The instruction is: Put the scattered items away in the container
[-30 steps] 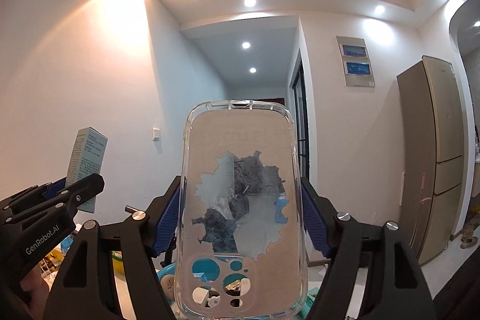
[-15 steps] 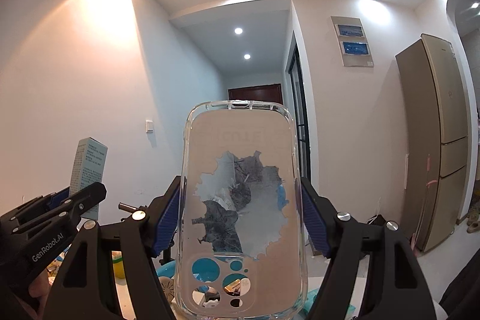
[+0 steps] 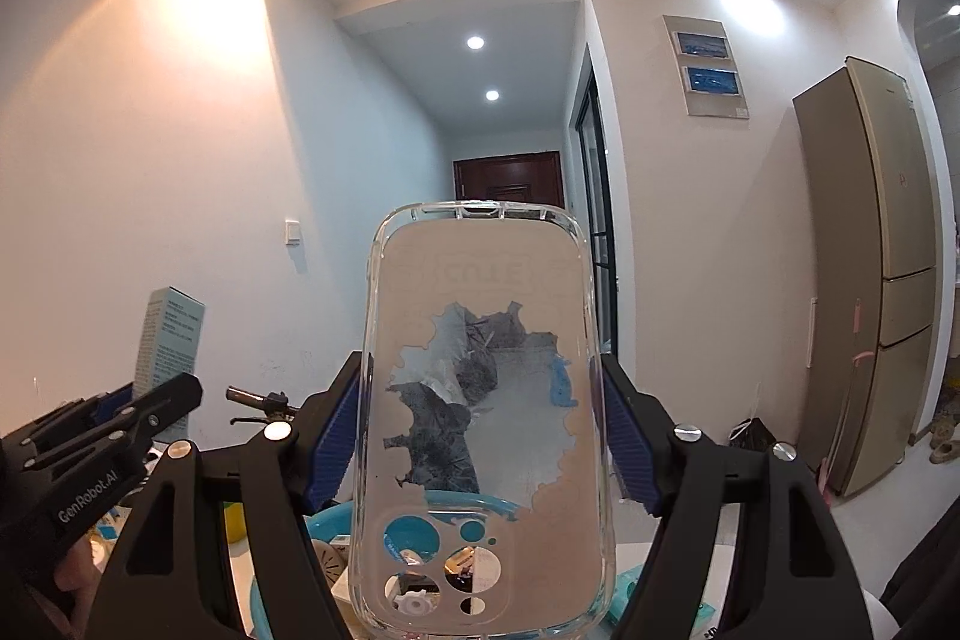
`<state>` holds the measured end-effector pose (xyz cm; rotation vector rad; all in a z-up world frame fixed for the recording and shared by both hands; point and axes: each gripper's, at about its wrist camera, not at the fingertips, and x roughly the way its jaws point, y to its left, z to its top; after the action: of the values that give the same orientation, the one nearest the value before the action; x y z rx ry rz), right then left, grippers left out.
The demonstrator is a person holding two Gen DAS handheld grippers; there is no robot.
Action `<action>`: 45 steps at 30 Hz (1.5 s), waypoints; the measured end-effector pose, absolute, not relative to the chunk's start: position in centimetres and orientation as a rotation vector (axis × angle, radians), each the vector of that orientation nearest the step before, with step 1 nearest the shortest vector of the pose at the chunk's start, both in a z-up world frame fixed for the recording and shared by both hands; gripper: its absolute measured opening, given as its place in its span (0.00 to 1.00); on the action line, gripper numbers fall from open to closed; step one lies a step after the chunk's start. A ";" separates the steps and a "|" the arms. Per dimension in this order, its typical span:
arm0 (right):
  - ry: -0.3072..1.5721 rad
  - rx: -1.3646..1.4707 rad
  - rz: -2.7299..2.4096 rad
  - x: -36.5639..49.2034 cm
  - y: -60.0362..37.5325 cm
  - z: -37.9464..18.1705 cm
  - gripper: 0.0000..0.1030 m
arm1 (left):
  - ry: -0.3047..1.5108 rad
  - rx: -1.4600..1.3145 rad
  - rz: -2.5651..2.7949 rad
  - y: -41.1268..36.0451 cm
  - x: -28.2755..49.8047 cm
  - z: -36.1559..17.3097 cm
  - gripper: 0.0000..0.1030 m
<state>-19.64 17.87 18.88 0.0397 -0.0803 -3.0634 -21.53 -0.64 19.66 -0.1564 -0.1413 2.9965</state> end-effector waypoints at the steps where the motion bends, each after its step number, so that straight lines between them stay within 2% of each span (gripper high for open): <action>1: -0.077 0.039 -3.060 -19.7 17.8 18.8 0.70 | -0.141 -0.158 2.997 -0.6 -21.6 19.6 0.29; 29: -0.139 0.220 -3.031 -24.2 19.5 17.6 0.70 | -0.164 -0.315 3.009 -0.7 -25.1 18.3 0.29; 45: -0.123 0.405 -3.007 -27.5 19.2 15.0 0.70 | -0.177 -0.557 2.960 0.0 -30.1 14.8 0.29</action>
<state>-27.49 19.19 14.95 0.4046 -0.1226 -3.0069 -30.13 -0.03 14.79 -0.5567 -0.1769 2.9599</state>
